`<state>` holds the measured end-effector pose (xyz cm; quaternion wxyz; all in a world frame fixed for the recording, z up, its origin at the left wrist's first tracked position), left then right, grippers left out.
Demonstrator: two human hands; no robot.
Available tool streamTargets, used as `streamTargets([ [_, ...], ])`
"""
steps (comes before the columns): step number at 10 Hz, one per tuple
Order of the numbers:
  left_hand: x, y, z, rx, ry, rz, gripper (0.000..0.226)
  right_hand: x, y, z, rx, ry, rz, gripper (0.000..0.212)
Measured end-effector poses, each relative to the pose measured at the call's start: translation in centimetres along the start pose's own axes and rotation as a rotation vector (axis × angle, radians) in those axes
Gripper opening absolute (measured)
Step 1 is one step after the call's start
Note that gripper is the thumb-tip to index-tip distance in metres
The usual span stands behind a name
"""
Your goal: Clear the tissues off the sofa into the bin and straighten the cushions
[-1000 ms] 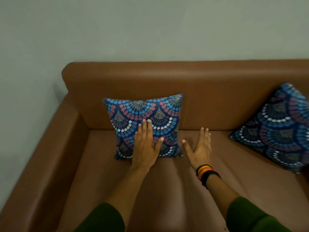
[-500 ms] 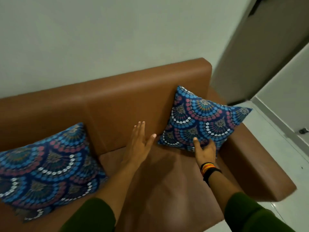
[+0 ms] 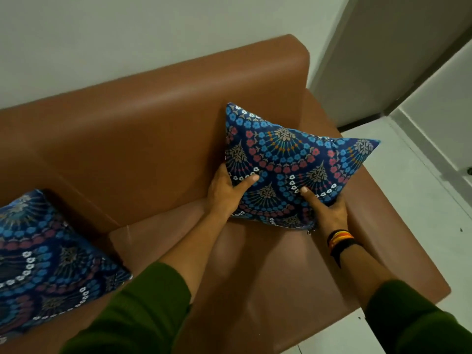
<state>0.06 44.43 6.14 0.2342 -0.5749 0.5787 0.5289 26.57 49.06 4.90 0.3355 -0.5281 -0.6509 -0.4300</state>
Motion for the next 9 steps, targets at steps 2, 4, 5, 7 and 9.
streamTargets([
  [2, 3.7, 5.8, -8.1, -0.259, 0.111, -0.152, 0.080, 2.6, -6.5, -3.9, 0.128, 0.023, -0.112, 0.094],
  [4, 9.3, 13.5, -13.2, -0.437, 0.229, -0.092, 0.073, 3.5, -17.3, -6.4, 0.409, 0.079, -0.164, 0.084],
  [5, 11.1, 14.9, -12.9, -0.379, 0.243, -0.090, 0.080, 2.7, -19.7, -6.8, 0.378, 0.078, -0.166, 0.082],
  [7, 11.7, 15.7, -12.9, -0.262, 0.206, -0.090, 0.088, 2.3, -19.0, -7.8, 0.432, 0.120, -0.146, 0.071],
  [9, 6.3, 21.1, -15.9, -0.477, 0.018, 0.472, 0.085, -0.2, -13.7, -16.9, 0.458, 0.105, -0.268, 0.080],
])
Point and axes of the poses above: each hand's wrist, its own z-axis towards the middle knuckle, its own y-axis out of the back of the hand, x = y × z, the point moved 3 cm from there along z, towards the middle knuckle, and after that the axes turned 6 degrees about x, right-handed, at the moved point
